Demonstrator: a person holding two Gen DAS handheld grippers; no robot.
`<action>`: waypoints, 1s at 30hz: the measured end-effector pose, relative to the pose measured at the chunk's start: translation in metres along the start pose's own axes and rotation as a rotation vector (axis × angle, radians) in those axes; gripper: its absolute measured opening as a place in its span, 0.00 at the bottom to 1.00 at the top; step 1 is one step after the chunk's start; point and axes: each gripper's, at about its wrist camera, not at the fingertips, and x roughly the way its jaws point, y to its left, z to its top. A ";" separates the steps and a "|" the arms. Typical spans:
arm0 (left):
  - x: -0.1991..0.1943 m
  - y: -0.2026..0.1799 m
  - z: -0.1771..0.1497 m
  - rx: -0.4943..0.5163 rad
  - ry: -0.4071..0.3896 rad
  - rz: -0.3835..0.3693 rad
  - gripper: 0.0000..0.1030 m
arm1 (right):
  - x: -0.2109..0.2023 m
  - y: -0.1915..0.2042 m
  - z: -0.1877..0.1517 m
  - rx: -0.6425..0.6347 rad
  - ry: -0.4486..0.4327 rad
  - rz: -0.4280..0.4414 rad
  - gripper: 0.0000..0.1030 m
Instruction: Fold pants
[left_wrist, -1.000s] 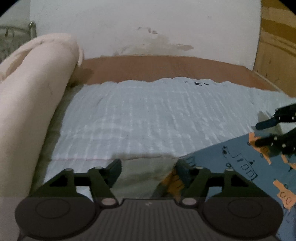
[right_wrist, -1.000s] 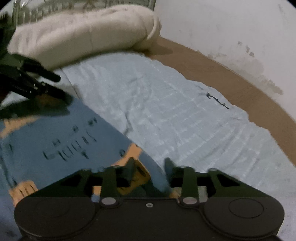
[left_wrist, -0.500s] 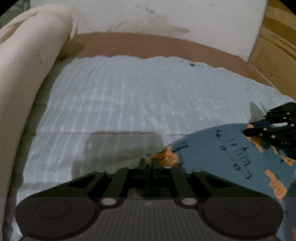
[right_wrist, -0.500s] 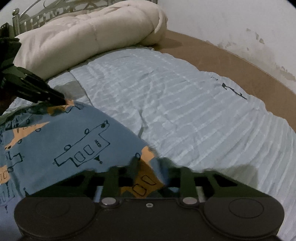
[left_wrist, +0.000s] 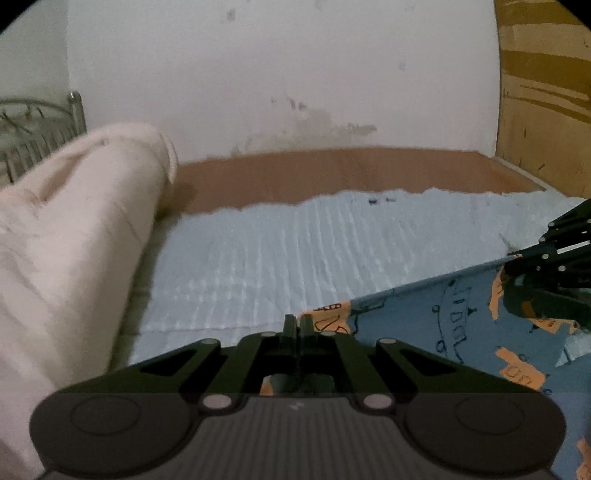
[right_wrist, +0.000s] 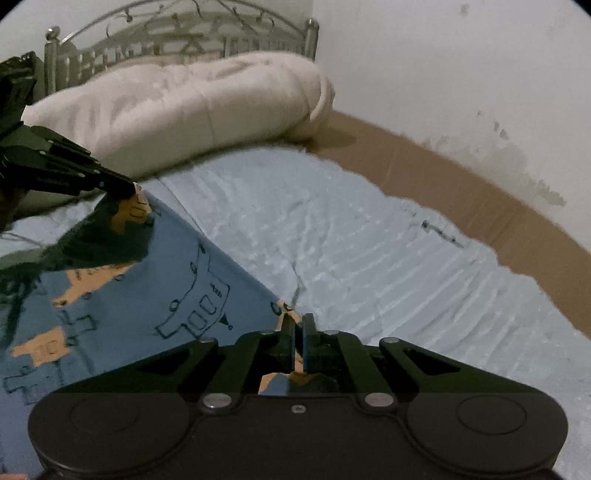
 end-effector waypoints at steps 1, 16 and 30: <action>-0.009 -0.004 -0.002 0.000 -0.016 0.010 0.00 | -0.009 0.004 -0.001 -0.005 -0.014 -0.003 0.02; -0.137 -0.066 -0.074 0.061 -0.159 0.117 0.00 | -0.145 0.088 -0.056 -0.068 -0.174 -0.048 0.01; -0.168 -0.111 -0.157 0.109 -0.165 0.213 0.00 | -0.191 0.173 -0.133 -0.095 -0.173 -0.087 0.01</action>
